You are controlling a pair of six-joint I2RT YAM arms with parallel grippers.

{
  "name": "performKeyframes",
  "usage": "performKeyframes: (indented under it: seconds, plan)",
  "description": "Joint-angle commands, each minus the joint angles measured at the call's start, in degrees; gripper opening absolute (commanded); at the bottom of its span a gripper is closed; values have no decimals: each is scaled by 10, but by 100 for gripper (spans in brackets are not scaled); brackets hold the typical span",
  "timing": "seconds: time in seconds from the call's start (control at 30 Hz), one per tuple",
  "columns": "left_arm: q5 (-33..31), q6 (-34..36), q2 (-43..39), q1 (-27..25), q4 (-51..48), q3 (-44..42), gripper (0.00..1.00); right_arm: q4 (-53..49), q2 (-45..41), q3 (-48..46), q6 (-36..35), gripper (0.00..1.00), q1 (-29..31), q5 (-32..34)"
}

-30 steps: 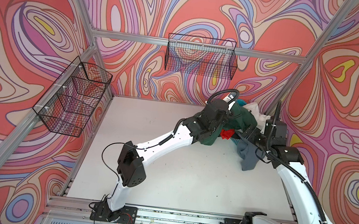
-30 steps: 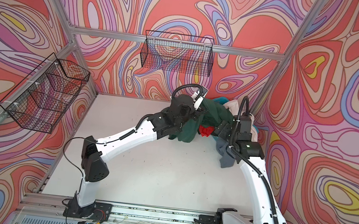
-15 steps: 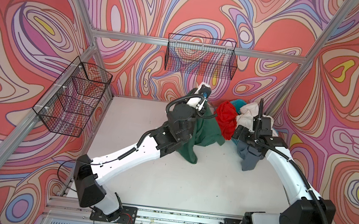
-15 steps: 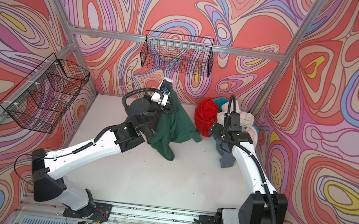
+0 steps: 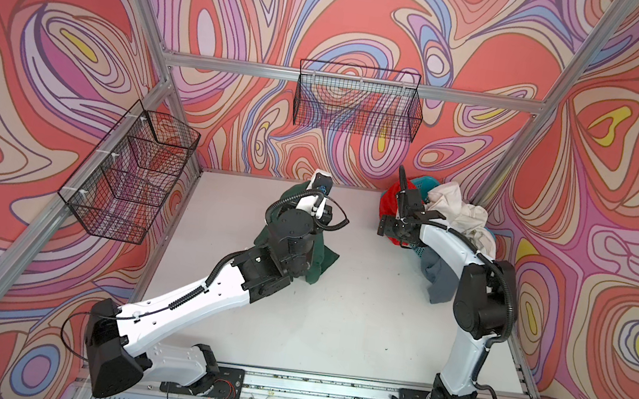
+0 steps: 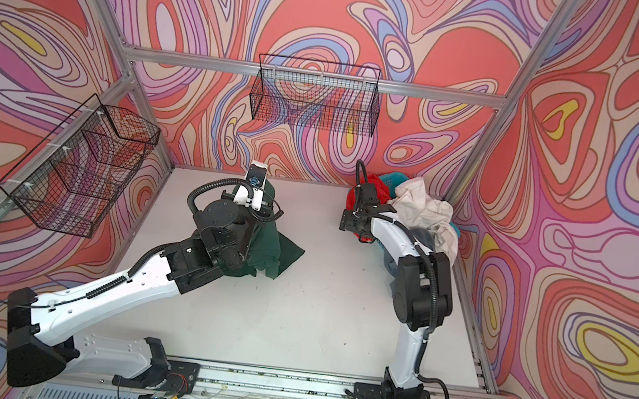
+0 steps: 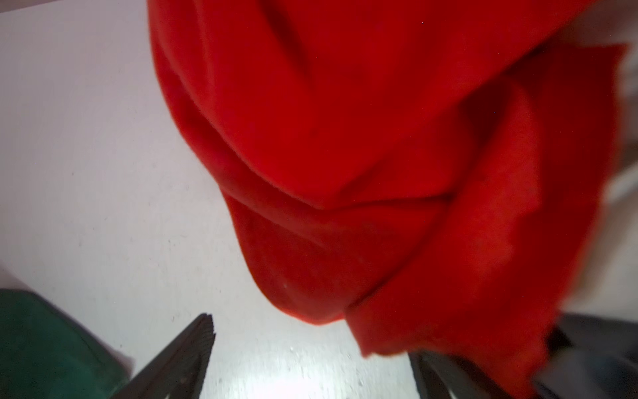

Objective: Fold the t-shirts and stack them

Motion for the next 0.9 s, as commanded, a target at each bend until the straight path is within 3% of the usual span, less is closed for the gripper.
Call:
performKeyframes:
  seconds: [0.0,0.23,0.37,0.53,0.73,0.87]
  plan:
    - [9,-38,-11,2,-22,-6,0,-8,56,66,-2,92,-8,26]
    - [40,-75,-21,2,-66,-23,0,6,81,109,41,95,-69,-2]
    - [45,-86,-20,2,-89,-24,0,8,30,84,6,98,-62,-36]
    - [15,-128,-6,2,-139,-5,0,82,-112,-89,44,98,-24,-87]
    - [26,-177,20,11,-203,32,0,244,-295,-333,151,98,71,-175]
    - [72,-221,41,34,-240,62,0,357,-354,-457,220,97,160,-160]
